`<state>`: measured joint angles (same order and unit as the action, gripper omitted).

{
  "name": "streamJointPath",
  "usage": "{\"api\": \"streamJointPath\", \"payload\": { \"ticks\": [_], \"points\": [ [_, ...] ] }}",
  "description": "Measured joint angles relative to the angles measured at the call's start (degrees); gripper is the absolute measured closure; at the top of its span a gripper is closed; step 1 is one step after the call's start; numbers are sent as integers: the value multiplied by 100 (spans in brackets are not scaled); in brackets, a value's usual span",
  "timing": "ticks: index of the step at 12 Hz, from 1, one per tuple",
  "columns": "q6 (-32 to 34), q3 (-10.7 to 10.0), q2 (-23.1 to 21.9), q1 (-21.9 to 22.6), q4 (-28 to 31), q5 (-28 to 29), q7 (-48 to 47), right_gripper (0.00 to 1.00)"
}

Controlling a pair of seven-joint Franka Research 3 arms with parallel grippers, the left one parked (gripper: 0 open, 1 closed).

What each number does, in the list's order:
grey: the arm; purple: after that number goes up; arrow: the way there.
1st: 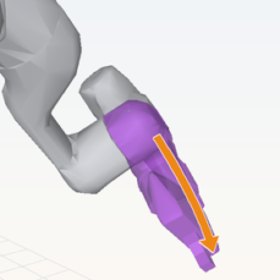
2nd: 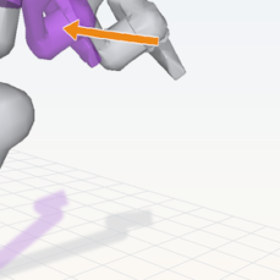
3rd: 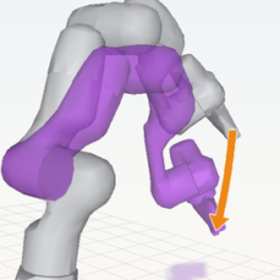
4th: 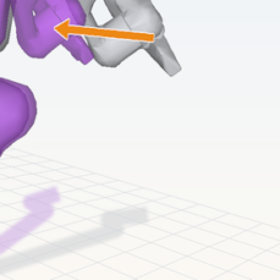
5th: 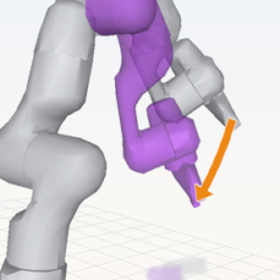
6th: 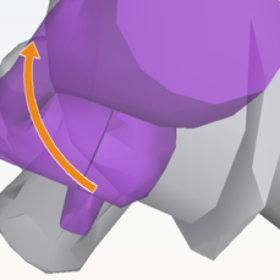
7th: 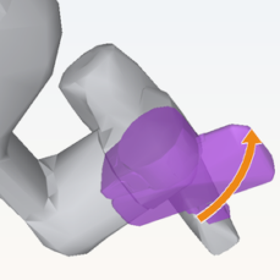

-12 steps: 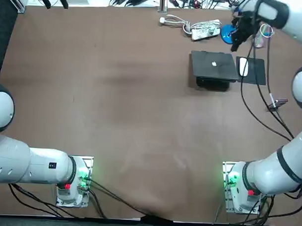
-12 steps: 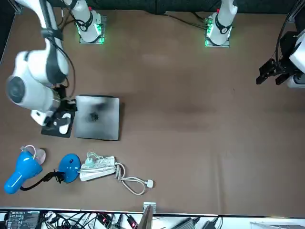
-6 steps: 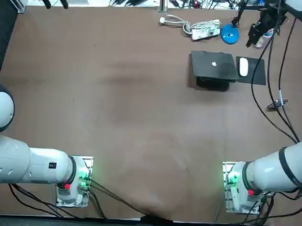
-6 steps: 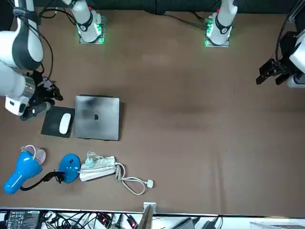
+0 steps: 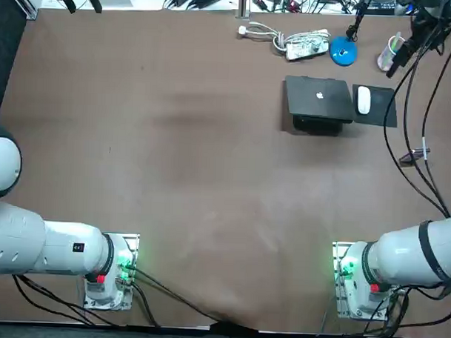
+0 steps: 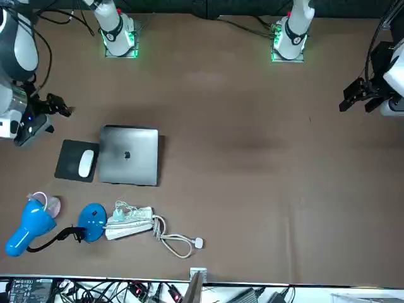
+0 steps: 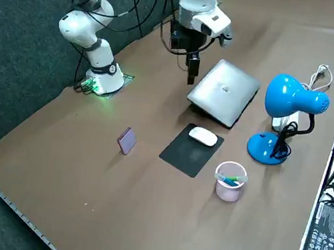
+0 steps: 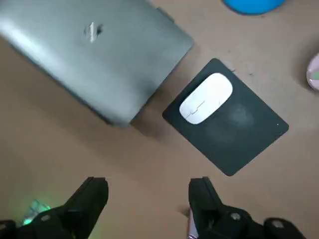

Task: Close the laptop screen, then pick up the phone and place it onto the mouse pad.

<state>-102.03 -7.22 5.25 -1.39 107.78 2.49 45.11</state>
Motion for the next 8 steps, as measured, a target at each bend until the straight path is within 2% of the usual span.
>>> {"api": "streamJointPath", "payload": {
  "ticks": [3,8],
  "points": [
    [-47,-3,-276,-313,419,-103,1036,0],
    [-497,-8,-550,-940,1210,-170,2866,0]
  ]
}}
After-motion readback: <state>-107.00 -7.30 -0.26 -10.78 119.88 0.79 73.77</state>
